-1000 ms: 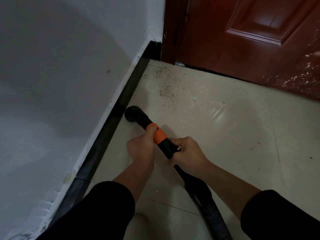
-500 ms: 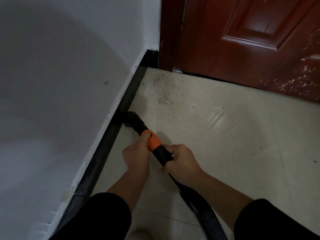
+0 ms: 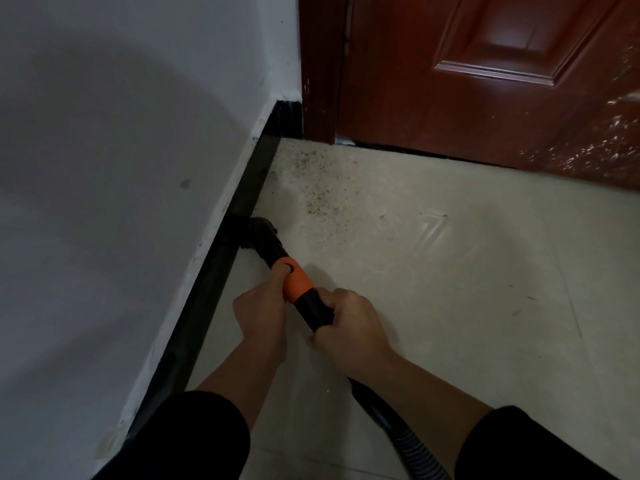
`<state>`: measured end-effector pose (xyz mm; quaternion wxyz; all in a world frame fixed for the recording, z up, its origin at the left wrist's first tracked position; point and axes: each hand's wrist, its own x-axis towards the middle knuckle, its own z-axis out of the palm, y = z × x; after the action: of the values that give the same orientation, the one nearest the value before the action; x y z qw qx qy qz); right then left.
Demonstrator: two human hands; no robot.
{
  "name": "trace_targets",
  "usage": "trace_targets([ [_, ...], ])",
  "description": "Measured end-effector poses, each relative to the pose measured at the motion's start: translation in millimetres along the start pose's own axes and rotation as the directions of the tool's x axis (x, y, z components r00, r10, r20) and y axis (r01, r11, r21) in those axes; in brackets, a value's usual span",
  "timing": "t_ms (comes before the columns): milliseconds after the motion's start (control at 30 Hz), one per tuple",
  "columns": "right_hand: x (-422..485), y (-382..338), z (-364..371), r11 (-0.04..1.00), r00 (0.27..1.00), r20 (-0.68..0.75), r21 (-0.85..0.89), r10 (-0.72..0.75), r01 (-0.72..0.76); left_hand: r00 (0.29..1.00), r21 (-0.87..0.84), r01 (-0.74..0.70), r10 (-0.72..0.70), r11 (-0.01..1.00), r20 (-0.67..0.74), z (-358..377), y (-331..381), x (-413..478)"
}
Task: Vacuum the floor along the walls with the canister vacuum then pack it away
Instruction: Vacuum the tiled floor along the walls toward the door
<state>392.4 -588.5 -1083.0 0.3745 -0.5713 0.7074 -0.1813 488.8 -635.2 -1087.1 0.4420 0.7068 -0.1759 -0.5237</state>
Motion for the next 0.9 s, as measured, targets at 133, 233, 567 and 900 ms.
trace_targets([
  [133,4.4,-1.3,1.1,1.000,1.000,-0.021,-0.026,-0.007,0.007,1.000,0.005,-0.017,0.017,1.000,0.010,4.3,2.6,2.6],
  [233,5.3,-2.3,0.8,1.000,0.999,-0.037,-0.023,0.020,-0.020,1.000,0.000,-0.012,0.012,1.000,0.011,7.6,3.5,5.7],
  [567,-12.9,3.9,-15.1,0.996,0.996,-0.049,-0.034,0.077,-0.079,0.997,0.031,-0.010,0.007,0.999,0.080,17.5,-8.4,-3.9],
  [900,-34.2,17.1,-29.2,0.991,0.989,-0.084,-0.037,0.124,-0.127,0.993,0.066,-0.011,0.003,0.998,0.119,24.3,-21.1,-22.4],
])
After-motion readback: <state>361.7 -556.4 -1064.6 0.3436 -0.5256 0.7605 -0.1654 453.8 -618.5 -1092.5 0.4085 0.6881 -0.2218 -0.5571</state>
